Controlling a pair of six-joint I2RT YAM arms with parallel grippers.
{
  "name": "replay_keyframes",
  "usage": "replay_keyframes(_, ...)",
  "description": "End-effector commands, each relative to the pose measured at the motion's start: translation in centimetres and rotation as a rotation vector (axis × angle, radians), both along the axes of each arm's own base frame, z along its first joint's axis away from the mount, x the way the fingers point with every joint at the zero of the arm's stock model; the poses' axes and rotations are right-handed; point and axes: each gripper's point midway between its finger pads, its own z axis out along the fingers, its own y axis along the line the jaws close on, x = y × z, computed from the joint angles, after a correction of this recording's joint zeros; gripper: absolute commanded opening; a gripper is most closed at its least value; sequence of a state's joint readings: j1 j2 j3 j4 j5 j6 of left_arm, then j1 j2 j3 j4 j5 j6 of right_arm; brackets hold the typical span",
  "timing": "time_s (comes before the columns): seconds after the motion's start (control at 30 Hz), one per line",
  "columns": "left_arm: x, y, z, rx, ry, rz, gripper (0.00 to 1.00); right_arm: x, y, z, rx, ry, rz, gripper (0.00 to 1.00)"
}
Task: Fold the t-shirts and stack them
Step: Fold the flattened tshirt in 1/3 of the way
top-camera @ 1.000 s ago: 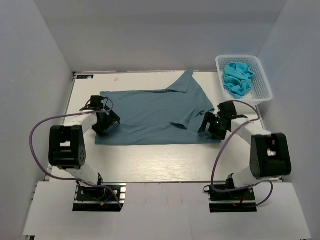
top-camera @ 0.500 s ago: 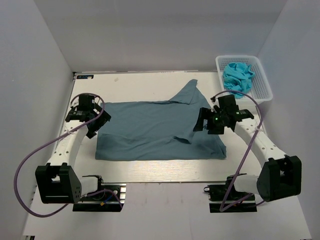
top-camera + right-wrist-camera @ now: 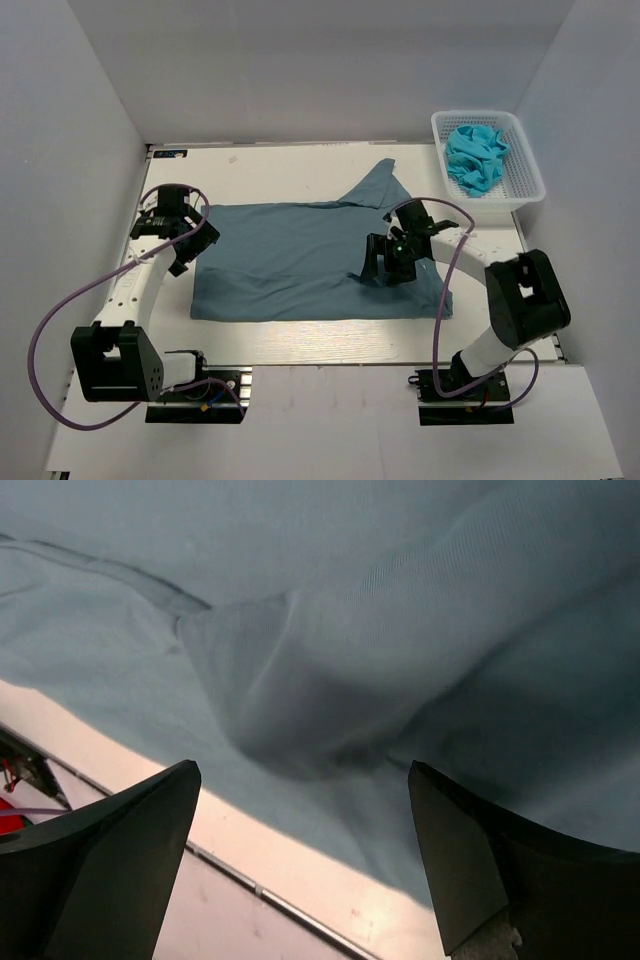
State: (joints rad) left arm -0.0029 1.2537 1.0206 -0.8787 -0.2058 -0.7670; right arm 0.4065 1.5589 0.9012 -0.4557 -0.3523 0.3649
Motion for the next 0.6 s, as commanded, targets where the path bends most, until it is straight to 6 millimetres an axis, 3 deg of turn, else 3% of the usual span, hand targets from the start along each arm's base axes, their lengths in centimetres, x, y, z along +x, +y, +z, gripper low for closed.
replay_keyframes(0.0,0.3,0.7,1.4,0.033,-0.023,0.008,1.0,2.9,2.2,1.1,0.078,-0.106,0.02,0.9)
replay_keyframes(0.13,0.2,1.1,1.6,0.05,-0.023,0.018,1.0,5.8,3.4,1.4,0.089,-0.16,0.017,0.9)
replay_keyframes(0.17,0.2,1.1,1.9,0.05,-0.032,0.018,1.0,7.5,4.0,3.0,0.104,-0.214,0.012,0.9)
replay_keyframes(0.23,0.2,1.2,1.9,0.058,-0.032,0.022,1.0,8.6,4.2,3.3,0.085,-0.236,-0.002,0.9)
replay_keyframes(0.27,0.2,1.4,2.2,0.068,-0.032,0.028,1.0,10.5,4.9,4.8,0.087,-0.289,-0.004,0.9)
replay_keyframes(0.33,0.1,1.6,2.5,0.075,-0.042,0.033,1.0,12.2,4.9,5.8,0.054,-0.33,-0.023,0.9)
replay_keyframes(0.37,0.1,1.6,2.5,0.075,-0.042,0.033,1.0,12.6,4.8,5.1,0.037,-0.321,-0.025,0.9)
replay_keyframes(0.4,0.0,1.8,2.8,0.087,-0.051,0.04,1.0,14.0,5.3,6.6,0.047,-0.363,-0.028,0.9)
replay_keyframes(0.5,-0.1,2.4,3.3,0.104,-0.061,0.06,1.0,15.3,5.7,6.8,0.015,-0.353,-0.014,0.9)
replay_keyframes(0.57,-0.1,2.4,3.3,0.104,-0.062,0.06,1.0,15.2,4.5,5.5,-0.067,-0.317,-0.018,0.9)
